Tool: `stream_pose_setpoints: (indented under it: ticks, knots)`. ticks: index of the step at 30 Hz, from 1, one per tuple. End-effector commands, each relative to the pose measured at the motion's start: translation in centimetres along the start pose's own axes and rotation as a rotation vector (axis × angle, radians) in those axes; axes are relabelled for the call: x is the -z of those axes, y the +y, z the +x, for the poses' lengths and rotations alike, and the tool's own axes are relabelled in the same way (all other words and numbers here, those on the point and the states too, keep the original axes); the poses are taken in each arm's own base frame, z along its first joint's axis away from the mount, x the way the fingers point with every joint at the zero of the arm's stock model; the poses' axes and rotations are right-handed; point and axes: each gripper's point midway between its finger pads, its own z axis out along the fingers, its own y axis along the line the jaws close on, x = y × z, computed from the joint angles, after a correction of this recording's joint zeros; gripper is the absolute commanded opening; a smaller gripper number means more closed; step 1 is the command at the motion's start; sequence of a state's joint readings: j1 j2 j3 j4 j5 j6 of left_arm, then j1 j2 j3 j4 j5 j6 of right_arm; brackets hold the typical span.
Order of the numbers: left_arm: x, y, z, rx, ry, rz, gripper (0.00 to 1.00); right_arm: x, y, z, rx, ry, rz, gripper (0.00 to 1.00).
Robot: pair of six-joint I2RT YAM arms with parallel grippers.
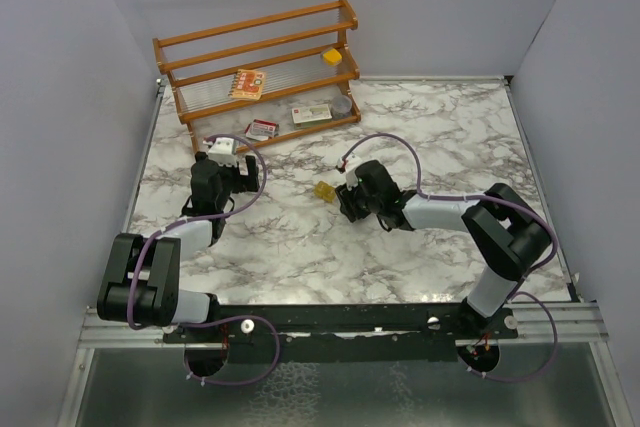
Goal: Sort the pills into containers
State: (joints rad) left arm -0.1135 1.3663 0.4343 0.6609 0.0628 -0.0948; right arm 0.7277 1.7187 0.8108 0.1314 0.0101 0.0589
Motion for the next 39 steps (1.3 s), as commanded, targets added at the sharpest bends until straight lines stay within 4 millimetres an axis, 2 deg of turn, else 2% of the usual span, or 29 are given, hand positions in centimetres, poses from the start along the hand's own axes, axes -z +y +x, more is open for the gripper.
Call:
stream_pose_setpoints:
  ticks: [1, 5, 6, 7, 11, 16, 19, 22, 30, 39]
  knots:
    - [-0.4, -0.1, -0.7, -0.014, -0.014, -0.003, 0.99, 0.5, 0.6, 0.5, -0.008, 0.031, -0.020, 0.25]
    - [-0.5, -0.3, -1.4, -0.021, -0.028, 0.014, 0.99, 1.1, 0.4, 0.1, -0.003, 0.029, -0.012, 0.14]
    - [-0.6, -0.4, -1.5, -0.024, -0.027, 0.021, 0.99, 1.3, 0.4, -0.1, 0.001, 0.028, -0.014, 0.06]
    - [-0.6, -0.6, -1.6, -0.024, -0.027, 0.031, 0.99, 1.6, 0.4, -0.3, 0.003, 0.028, -0.015, 0.02]
    - [-0.4, -1.5, -2.1, -0.007, -0.031, 0.072, 0.99, 3.2, 0.6, -2.1, 0.005, -0.010, -0.023, 0.01]
    - [0.3, -3.6, -3.2, 0.022, -0.034, 0.183, 0.99, 5.8, 1.0, -4.6, 0.008, -0.088, -0.048, 0.01]
    - [0.7, -5.4, -4.2, 0.096, -0.031, 0.270, 0.99, 7.4, 1.6, -6.1, 0.014, -0.133, -0.083, 0.01]
    - [1.2, -8.1, -4.8, 0.193, -0.001, 0.409, 0.99, 8.8, 2.6, -7.4, 0.030, -0.167, -0.137, 0.01]
    - [2.3, -12.6, -6.1, 0.429, 0.061, 0.652, 0.99, 11.4, 3.6, -9.0, 0.058, -0.247, -0.176, 0.01]
    - [6.2, -16.6, -9.0, 0.529, 0.015, 0.863, 0.97, 12.0, 3.6, -9.4, 0.068, -0.265, -0.170, 0.01]
